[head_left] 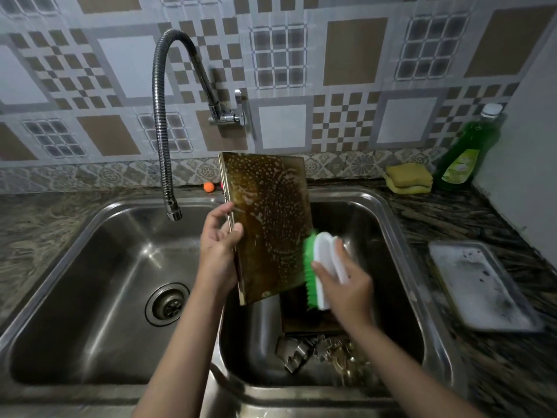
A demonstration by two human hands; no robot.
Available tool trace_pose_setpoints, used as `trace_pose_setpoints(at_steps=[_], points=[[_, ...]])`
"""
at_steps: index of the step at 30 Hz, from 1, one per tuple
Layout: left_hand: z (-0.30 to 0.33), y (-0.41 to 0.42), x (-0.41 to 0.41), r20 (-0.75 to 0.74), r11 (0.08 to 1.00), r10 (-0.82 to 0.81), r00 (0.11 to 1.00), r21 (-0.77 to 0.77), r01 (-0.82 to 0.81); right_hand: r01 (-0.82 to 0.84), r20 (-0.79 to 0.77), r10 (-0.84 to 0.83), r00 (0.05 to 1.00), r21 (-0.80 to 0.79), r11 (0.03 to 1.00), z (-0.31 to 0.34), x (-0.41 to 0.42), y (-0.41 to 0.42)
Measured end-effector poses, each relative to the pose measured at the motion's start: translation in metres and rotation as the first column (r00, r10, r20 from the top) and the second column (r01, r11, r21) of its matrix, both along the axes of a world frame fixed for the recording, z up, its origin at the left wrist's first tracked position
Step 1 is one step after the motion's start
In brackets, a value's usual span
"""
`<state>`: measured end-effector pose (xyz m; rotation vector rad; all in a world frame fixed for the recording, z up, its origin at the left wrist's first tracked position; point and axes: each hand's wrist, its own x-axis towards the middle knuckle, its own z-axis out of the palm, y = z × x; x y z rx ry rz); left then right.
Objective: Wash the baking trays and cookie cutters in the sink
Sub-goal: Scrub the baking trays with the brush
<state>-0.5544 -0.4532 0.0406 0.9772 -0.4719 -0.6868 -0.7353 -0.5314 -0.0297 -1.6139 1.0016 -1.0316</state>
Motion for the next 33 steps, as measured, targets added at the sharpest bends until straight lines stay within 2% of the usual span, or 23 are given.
trace_pose_setpoints(at_steps=[3, 9, 11, 14, 17, 19, 22, 25, 27, 29, 33], points=[[-0.008, -0.002, -0.007, -0.025, 0.999, -0.013, 1.000, -0.035, 0.012, 0.083, 0.028, -0.084, 0.996, 0.038, 0.996, 0.012, 0.007, -0.023], [-0.015, -0.016, -0.012, 0.075, 1.000, 0.013, 0.997, -0.015, -0.012, -0.127, 0.092, 0.133, 0.987, -0.070, 0.989, 0.008, 0.022, 0.054], [-0.017, -0.011, -0.009, 0.054, 1.000, -0.005, 0.999, -0.010, 0.005, -0.153, 0.065, 0.156, 0.986, -0.060, 0.986, 0.009, 0.018, 0.036], [-0.021, -0.007, -0.018, 0.033, 0.998, -0.061, 0.998, 0.024, 0.060, -0.072, -0.011, 0.072, 0.997, -0.014, 0.997, 0.026, 0.024, -0.019], [-0.029, -0.007, -0.039, -0.021, 0.988, -0.147, 0.989, 0.037, 0.148, -0.017, -0.047, 0.013, 0.999, -0.078, 0.997, 0.058, 0.039, -0.056], [-0.032, -0.009, -0.048, -0.079, 0.984, -0.168, 0.983, 0.040, 0.172, -0.067, -0.096, 0.054, 0.994, -0.128, 0.990, 0.073, 0.046, -0.054], [-0.031, -0.011, -0.044, -0.162, 0.992, -0.122, 0.979, 0.021, 0.127, -0.208, -0.134, 0.191, 0.973, -0.134, 0.969, 0.069, 0.039, -0.014], [-0.028, -0.004, -0.031, -0.155, 0.997, -0.047, 0.987, 0.051, 0.056, -0.302, -0.057, 0.299, 0.953, -0.060, 0.951, 0.040, 0.016, 0.029], [-0.027, 0.005, -0.026, -0.139, 0.997, -0.033, 0.990, 0.062, 0.042, -0.311, -0.035, 0.311, 0.950, 0.007, 0.950, 0.024, -0.002, 0.034], [-0.026, 0.008, -0.027, -0.131, 0.994, -0.014, 0.991, 0.106, 0.028, -0.292, -0.084, 0.296, 0.951, 0.060, 0.955, 0.016, -0.015, 0.024], [-0.023, 0.001, -0.043, -0.154, 0.982, 0.014, 0.988, 0.186, 0.016, -0.319, -0.075, 0.322, 0.944, 0.044, 0.947, 0.028, -0.015, 0.015]])
